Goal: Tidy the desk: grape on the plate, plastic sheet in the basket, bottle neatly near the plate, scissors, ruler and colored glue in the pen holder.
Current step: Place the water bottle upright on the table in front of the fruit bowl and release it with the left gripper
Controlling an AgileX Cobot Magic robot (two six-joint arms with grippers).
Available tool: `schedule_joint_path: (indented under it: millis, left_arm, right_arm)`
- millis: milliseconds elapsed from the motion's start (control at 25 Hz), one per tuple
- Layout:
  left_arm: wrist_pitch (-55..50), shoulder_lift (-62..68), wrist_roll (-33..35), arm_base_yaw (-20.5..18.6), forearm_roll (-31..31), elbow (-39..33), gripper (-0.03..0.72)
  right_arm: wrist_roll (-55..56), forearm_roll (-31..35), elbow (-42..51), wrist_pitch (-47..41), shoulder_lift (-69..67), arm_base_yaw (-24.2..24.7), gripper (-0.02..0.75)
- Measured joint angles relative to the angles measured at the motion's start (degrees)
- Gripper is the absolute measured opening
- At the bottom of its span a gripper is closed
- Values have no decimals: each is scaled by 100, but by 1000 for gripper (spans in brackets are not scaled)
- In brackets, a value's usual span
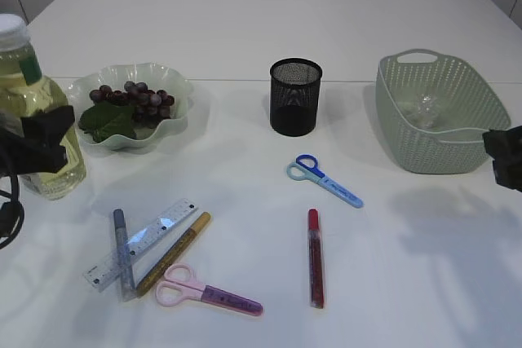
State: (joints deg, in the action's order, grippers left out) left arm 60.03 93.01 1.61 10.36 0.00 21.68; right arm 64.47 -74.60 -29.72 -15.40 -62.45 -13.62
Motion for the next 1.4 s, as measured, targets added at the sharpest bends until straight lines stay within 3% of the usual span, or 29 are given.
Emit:
schedule_joint_path:
  millis: [320,720,1400]
  left_arm:
    - [58,807,0,0,-40,49,441]
    - [93,1579,0,0,-93,618,441]
    - [361,2133,128,0,-317,1079,441]
  right_arm:
    - [282,-295,0,42,0,0,584]
    - [318,-439,0,51,0,0,584]
    - [413,-550,0,51,0,0,584]
